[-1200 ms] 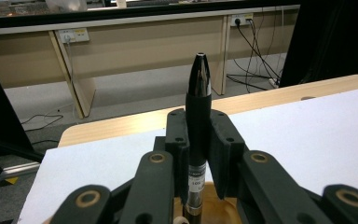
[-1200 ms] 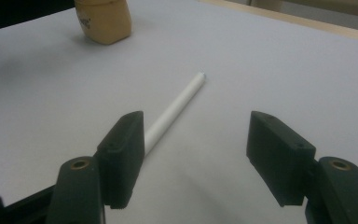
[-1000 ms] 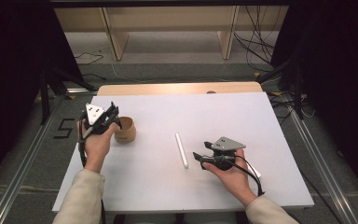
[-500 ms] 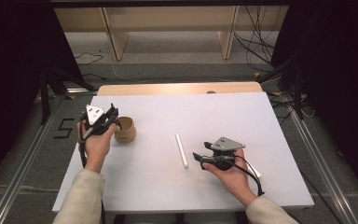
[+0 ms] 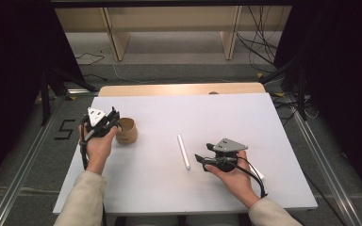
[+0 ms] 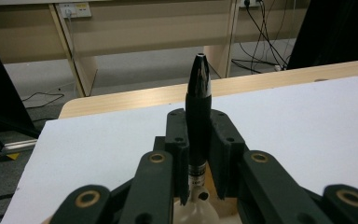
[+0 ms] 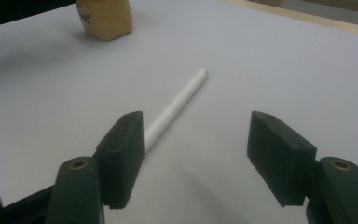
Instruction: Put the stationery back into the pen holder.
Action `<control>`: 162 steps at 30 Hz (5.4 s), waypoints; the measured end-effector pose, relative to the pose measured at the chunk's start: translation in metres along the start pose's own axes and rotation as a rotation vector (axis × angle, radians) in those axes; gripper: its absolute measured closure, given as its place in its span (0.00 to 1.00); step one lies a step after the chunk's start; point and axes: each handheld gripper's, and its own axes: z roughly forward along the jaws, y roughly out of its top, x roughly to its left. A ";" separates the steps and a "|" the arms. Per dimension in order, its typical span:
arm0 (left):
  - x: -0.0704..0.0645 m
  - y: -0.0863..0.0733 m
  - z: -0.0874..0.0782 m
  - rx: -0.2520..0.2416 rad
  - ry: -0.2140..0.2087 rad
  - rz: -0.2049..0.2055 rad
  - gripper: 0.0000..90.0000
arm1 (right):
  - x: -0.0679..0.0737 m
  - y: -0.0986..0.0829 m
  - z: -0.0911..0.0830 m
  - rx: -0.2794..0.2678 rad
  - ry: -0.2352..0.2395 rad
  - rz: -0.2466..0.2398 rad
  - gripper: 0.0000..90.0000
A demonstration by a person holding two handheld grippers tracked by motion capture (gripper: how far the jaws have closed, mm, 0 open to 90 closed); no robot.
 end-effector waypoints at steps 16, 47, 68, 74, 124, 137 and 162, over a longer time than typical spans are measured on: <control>-0.001 -0.004 0.002 0.014 0.015 0.015 0.85 | 0.001 -0.001 0.001 0.009 0.004 0.002 0.40; -0.033 -0.012 -0.055 0.051 -0.091 0.022 0.44 | 0.002 -0.001 0.000 0.009 0.009 -0.006 0.41; -0.065 -0.058 -0.086 0.117 -0.255 0.065 0.39 | -0.003 0.007 -0.001 0.098 0.020 0.029 0.46; -0.069 -0.061 -0.083 0.131 -0.263 0.068 0.39 | 0.000 0.012 0.004 0.169 0.018 0.018 0.46; -0.076 -0.068 -0.075 0.179 -0.294 0.073 0.39 | 0.010 0.075 0.101 0.655 0.033 0.274 0.62; -0.076 -0.069 -0.074 0.179 -0.294 0.071 0.39 | 0.009 0.080 0.113 0.744 -0.015 0.365 0.65; -0.077 -0.069 -0.074 0.184 -0.297 0.077 0.39 | 0.009 0.090 0.128 0.876 -0.108 0.480 0.73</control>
